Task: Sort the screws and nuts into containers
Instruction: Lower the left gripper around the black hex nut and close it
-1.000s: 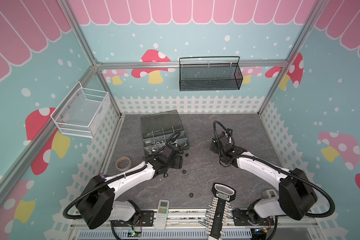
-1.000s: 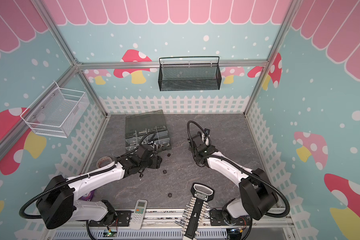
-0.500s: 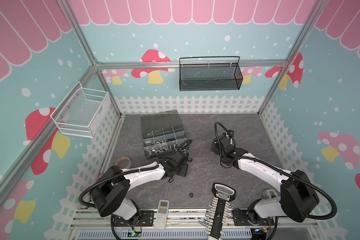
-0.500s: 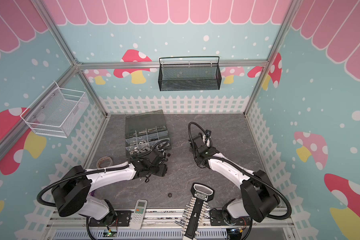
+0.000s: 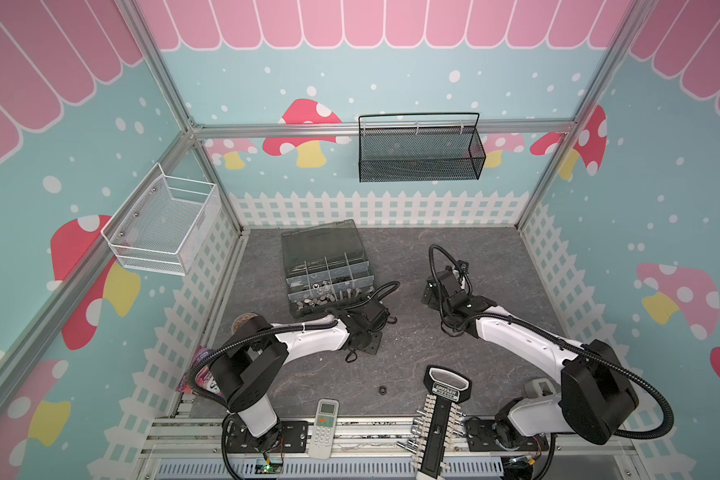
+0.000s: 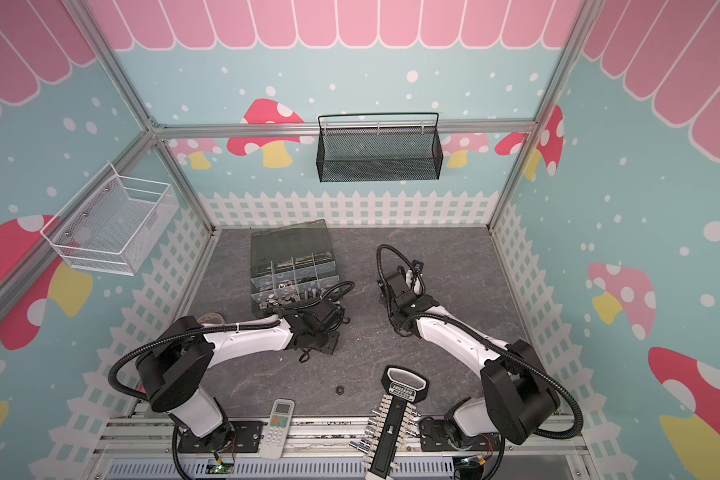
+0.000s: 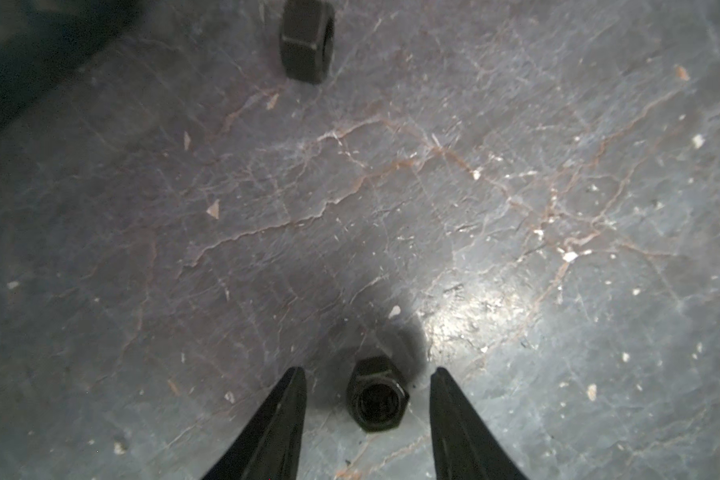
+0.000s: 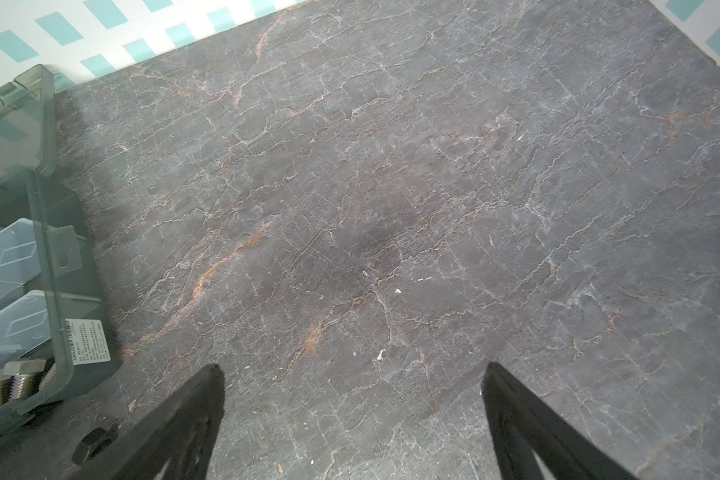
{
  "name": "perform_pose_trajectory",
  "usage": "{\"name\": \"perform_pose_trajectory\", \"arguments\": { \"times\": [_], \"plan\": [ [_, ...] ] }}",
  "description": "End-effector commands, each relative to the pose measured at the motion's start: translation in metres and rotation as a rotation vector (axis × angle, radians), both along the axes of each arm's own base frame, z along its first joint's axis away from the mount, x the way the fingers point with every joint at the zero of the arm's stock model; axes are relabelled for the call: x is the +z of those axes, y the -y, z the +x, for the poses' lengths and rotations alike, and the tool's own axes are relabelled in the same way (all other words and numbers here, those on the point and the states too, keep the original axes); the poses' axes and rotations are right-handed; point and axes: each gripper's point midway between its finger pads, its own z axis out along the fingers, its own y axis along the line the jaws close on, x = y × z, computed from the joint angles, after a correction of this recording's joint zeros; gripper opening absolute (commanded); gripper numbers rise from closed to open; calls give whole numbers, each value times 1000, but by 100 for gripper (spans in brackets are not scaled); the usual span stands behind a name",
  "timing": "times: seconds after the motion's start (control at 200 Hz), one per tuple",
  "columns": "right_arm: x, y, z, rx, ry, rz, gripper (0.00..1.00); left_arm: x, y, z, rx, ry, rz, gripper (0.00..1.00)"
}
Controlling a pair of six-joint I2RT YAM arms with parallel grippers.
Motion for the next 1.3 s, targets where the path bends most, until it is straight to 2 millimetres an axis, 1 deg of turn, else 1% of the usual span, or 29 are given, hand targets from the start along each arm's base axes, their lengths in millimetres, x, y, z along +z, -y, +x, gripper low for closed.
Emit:
{"name": "perform_pose_trajectory", "arguments": {
  "times": [0.0,0.105,0.445,0.72,1.066,1.186,1.291],
  "plan": [
    [1,9,-3,-40,1,-4,98,-2,0,-3,-6,-17,34,48],
    [1,11,-4,-46,2,-5,98,-4,-1,-4,-6,-28,51,45],
    [2,12,-4,-54,5,-4,98,-10,-4,-8,-7,-50,79,40],
    [1,13,-5,-54,1,-7,98,-14,-2,-6,-10,-54,86,40],
    [2,13,-5,-60,3,-8,98,-15,-1,-6,-9,-62,84,37],
    [3,13,-4,-62,6,-7,98,-16,1,-6,-11,-67,81,36],
    [2,14,-4,-63,4,-11,98,-16,1,-6,-13,-70,83,31]
  ]
}}
